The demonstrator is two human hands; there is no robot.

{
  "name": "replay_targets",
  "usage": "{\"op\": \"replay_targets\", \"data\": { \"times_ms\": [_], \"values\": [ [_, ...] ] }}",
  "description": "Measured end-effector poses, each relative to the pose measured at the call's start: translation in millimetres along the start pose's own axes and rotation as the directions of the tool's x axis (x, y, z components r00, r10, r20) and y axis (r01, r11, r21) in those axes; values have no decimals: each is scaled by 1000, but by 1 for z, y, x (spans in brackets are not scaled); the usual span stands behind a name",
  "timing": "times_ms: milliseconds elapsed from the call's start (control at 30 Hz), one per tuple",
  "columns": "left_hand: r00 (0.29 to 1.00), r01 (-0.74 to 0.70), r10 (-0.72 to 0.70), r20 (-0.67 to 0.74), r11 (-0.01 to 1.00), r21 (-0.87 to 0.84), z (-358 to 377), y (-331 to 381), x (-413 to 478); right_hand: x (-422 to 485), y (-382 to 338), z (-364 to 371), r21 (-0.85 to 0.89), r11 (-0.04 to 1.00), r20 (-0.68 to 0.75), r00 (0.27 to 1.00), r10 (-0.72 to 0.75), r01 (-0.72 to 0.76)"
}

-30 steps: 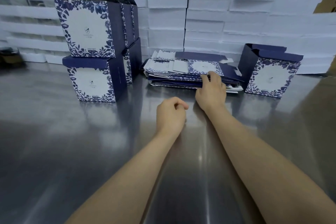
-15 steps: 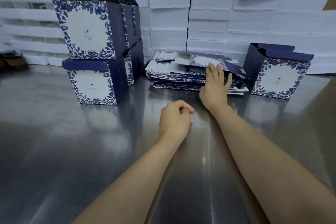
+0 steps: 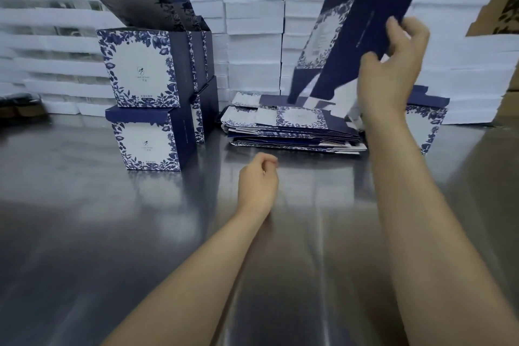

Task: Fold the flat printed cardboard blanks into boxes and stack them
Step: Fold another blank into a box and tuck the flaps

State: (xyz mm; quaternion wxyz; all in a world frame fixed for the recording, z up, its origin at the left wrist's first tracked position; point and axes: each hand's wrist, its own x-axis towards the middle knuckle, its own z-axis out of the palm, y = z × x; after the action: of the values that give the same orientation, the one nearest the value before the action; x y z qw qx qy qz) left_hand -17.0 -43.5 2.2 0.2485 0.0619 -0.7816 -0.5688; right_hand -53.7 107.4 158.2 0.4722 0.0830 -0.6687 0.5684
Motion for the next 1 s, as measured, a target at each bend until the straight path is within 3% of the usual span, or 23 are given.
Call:
{"op": "replay_targets", "data": {
  "times_ms": [100,200,300,367,467,533,700,767,900,1000],
  "values": [
    [987,130,-146,-61,967,-219,-5,6,2,9,-22,-43,127,950,76,958,277,-285],
    [950,275,-311,11,822,-499,-14,9,3,4,-27,-83,19,900,260,872,415,-435],
    [955,296,-267,128,847,-441,-14,10,-5,4,-22,-105,-71,850,494,722,484,-522],
    [951,293,-228,211,883,-366,-11,14,-13,9,-22,-111,-209,863,609,630,483,-460],
    [936,308,-216,278,884,-353,-10,17,-23,10,-21,-112,-224,892,617,651,442,-393],
    [924,335,-227,308,870,-362,-12,16,-26,4,-17,-104,-188,907,669,627,400,-378],
    [884,419,-208,419,751,-510,-23,26,-29,-28,0,-74,-90,859,734,549,399,-504],
    [880,437,-208,427,706,-557,-28,27,-29,-46,6,-57,-120,864,770,504,392,-488],
    [904,417,-182,386,568,-709,-30,23,-20,-85,23,-20,-261,896,794,448,412,-360],
    [929,368,-205,307,589,-720,-36,20,-8,-112,39,-4,-364,919,810,437,392,-150]
  ]
}}
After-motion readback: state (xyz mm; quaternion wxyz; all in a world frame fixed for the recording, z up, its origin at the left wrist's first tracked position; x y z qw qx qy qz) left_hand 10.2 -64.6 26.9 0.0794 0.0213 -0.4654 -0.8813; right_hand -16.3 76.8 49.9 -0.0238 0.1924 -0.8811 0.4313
